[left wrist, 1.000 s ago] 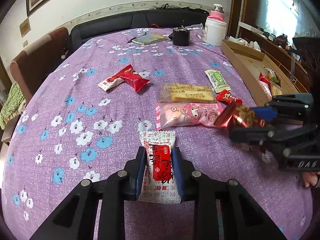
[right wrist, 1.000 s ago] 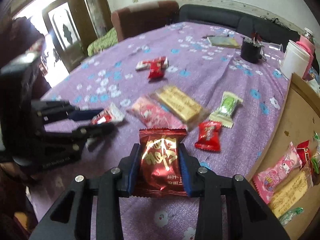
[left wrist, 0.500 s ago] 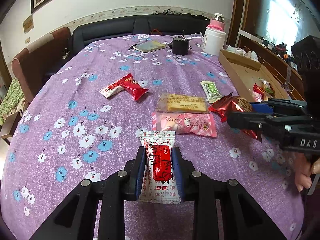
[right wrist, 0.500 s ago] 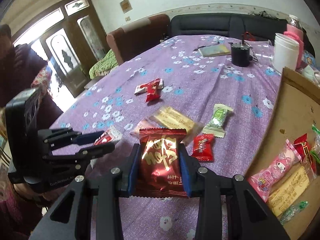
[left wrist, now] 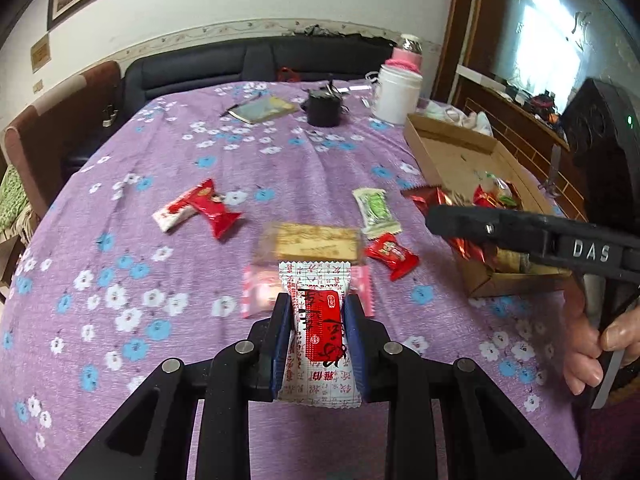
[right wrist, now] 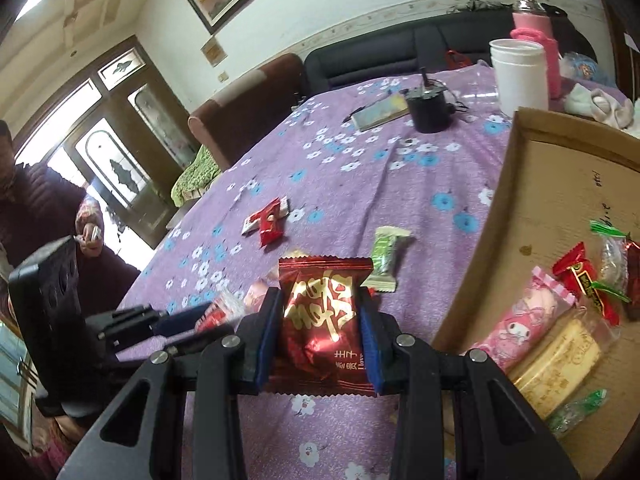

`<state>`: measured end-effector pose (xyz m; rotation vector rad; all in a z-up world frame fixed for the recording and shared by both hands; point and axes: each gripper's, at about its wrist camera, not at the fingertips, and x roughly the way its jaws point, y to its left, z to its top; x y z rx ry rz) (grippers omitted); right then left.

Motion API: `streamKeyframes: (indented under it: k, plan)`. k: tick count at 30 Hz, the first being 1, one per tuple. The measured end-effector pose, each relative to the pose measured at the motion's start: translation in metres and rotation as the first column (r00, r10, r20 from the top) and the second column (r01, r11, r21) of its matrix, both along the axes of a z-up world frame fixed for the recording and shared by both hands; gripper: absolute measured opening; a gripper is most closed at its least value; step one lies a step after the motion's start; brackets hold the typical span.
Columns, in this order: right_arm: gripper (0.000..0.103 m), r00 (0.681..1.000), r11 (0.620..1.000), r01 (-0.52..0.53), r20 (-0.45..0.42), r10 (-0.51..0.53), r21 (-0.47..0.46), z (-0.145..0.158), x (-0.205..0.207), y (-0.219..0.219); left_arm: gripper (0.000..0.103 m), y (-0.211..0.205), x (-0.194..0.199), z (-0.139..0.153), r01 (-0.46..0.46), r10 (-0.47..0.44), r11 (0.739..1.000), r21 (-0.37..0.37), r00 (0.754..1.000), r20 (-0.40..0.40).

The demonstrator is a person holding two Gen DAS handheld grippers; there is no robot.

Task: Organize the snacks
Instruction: 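Carry both packets into the tray and open both grippers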

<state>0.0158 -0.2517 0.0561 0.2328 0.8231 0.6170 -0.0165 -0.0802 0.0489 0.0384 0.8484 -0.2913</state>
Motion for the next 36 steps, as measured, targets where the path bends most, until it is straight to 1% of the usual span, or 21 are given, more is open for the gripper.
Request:
streamKeyframes:
  k: [3,5,9,13,16,18,19,22,23,24,27,28,32,36]
  plan:
    - [0.035,1.000,1.000,0.013,-0.005,-0.013,0.028,0.003,0.001,-0.008,0.028,-0.009,0.005,0.002,0.015,-0.015,1.000,-0.013,1.000,-0.012]
    - [0.035,0.999,0.998,0.032,-0.008,-0.032,0.050,0.005,0.003,-0.016,0.028,-0.014,0.006,0.009,0.034,-0.034,0.999,-0.034,0.999,-0.002]
    - [0.035,0.996,0.994,0.082,-0.024,-0.081,0.078,0.005,0.010,-0.035,0.028,-0.027,0.010,0.022,0.059,-0.059,0.997,-0.047,0.998,0.015]
    - [0.035,0.992,0.987,0.126,-0.026,-0.123,0.099,0.009,0.015,-0.051,0.027,-0.046,0.016,0.032,0.094,-0.093,0.993,-0.068,0.995,0.030]
    - [0.035,0.983,0.976,0.182,-0.023,-0.181,0.122,0.012,0.018,-0.072,0.027,-0.067,0.022,0.036,0.136,-0.133,0.987,-0.089,0.990,0.037]
    - [0.035,0.973,0.966,0.231,-0.016,-0.231,0.116,0.015,0.019,-0.084,0.027,-0.081,0.026,0.039,0.152,-0.149,0.984,-0.091,0.988,0.039]
    - [0.035,0.961,0.955,0.277,-0.009,-0.278,0.104,0.016,0.019,-0.094,0.027,-0.092,0.029,0.041,0.170,-0.166,0.981,-0.098,0.985,0.046]
    - [0.035,0.935,0.927,0.353,-0.024,-0.353,0.129,0.016,0.021,-0.118,0.027,-0.115,0.036,0.040,0.203,-0.197,0.970,-0.134,0.979,0.050]
    - [0.035,0.925,0.916,0.380,-0.028,-0.380,0.128,0.016,0.022,-0.125,0.027,-0.125,0.039,0.037,0.214,-0.210,0.965,-0.150,0.977,0.040]
    - [0.035,0.907,0.900,0.420,-0.022,-0.420,0.114,0.015,0.021,-0.134,0.027,-0.134,0.041,0.034,0.222,-0.219,0.963,-0.155,0.975,0.035]
    - [0.035,0.868,0.865,0.497,-0.011,-0.497,0.075,0.014,0.022,-0.149,0.027,-0.160,0.044,0.025,0.248,-0.247,0.958,-0.143,0.969,0.025]
    - [0.035,0.860,0.857,0.510,-0.013,-0.511,0.071,0.014,0.023,-0.151,0.027,-0.167,0.046,0.022,0.254,-0.254,0.957,-0.141,0.967,0.019]
    - [0.035,0.840,0.839,0.542,-0.010,-0.543,0.041,0.012,0.025,-0.156,0.027,-0.187,0.050,0.015,0.267,-0.268,0.954,-0.133,0.963,0.013]
    - [0.035,0.835,0.835,0.550,0.002,-0.550,0.005,0.009,0.028,-0.153,0.027,-0.193,0.060,0.007,0.265,-0.267,0.951,-0.158,0.964,0.004]
